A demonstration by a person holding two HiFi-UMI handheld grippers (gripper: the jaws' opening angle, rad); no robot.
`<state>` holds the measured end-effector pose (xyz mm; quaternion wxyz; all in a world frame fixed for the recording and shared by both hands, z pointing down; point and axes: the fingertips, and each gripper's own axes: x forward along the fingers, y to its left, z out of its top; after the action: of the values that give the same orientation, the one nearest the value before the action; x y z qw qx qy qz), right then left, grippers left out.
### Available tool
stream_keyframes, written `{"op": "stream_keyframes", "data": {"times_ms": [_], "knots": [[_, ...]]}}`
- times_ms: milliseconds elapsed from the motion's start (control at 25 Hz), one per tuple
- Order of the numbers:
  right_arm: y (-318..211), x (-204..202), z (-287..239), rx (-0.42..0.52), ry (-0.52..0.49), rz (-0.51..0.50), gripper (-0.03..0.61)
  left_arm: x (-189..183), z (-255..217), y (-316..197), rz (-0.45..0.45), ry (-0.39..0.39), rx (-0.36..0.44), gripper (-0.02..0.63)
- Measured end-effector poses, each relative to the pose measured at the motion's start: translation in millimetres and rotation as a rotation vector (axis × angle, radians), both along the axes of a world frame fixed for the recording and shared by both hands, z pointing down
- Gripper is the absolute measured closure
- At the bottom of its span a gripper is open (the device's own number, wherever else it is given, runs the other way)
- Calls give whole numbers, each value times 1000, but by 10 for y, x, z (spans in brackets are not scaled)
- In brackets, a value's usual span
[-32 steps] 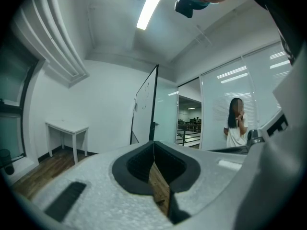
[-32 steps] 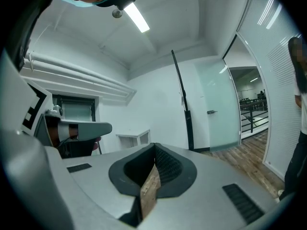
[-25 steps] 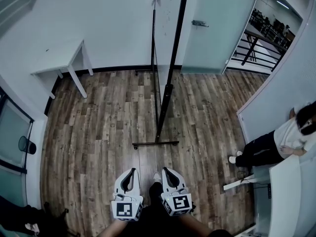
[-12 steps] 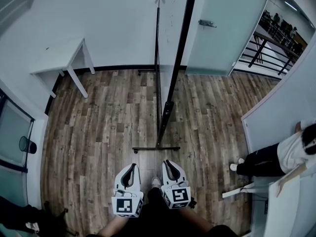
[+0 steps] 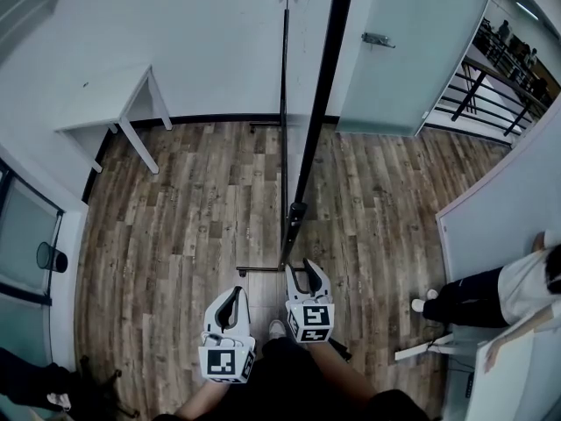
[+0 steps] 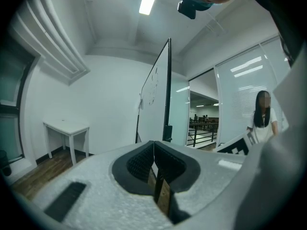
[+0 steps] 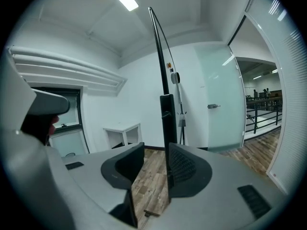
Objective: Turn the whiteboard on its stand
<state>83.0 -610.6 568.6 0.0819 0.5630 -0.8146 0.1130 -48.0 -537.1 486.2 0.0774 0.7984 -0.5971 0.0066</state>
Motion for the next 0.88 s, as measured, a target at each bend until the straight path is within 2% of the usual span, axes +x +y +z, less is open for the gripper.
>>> {"op": "stream_keyframes", "data": {"times_ms": [280,880], "knots": [[-638,29,327,-57,48,15,377,67,34,-281,-16,-4,-5,598],[-1333,-46,696,-96,98,54,364,-58,82,-507,-62,3,-19,598]]}}
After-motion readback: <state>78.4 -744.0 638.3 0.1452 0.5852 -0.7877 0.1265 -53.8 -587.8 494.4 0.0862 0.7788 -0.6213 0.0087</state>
